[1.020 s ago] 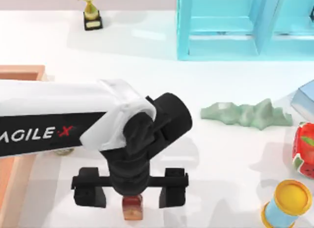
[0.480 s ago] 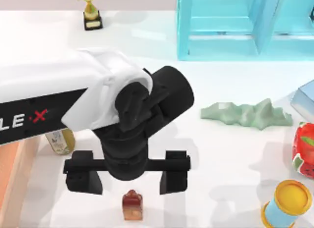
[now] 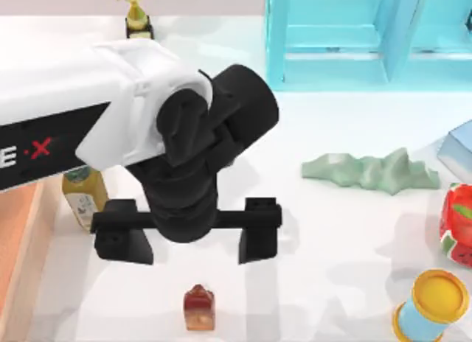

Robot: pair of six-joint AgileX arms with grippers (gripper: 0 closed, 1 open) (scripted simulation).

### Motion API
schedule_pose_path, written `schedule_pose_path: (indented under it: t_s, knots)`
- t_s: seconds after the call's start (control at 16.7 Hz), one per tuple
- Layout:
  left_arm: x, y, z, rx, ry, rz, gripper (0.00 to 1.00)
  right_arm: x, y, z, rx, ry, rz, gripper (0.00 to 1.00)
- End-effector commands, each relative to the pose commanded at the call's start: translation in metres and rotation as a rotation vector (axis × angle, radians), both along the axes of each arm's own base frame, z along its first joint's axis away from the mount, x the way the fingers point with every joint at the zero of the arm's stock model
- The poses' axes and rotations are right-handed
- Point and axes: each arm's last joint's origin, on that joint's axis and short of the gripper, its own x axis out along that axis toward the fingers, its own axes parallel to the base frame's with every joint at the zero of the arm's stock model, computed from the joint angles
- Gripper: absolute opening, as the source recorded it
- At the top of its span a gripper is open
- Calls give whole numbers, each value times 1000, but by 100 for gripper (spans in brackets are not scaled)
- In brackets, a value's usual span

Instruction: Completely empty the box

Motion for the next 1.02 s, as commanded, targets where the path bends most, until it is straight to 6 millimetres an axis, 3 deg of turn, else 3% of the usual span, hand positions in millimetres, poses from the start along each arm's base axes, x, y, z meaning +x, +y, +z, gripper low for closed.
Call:
schedule_pose_path:
  t_s: [0.24,0.48,0.78,1.02]
  knots:
    - [58,39,48,-61,-132,-18,100,0,0,0,0,0,0,100]
    - [112,112,80,-19,-213,-64,100,0,0,0,0,0,0,100]
    - [146,213,78,54,-156,-40,100,0,0,0,0,0,0,100]
    - [150,265,51,54,-24,-13,100,0,0,0,0,0,0,100]
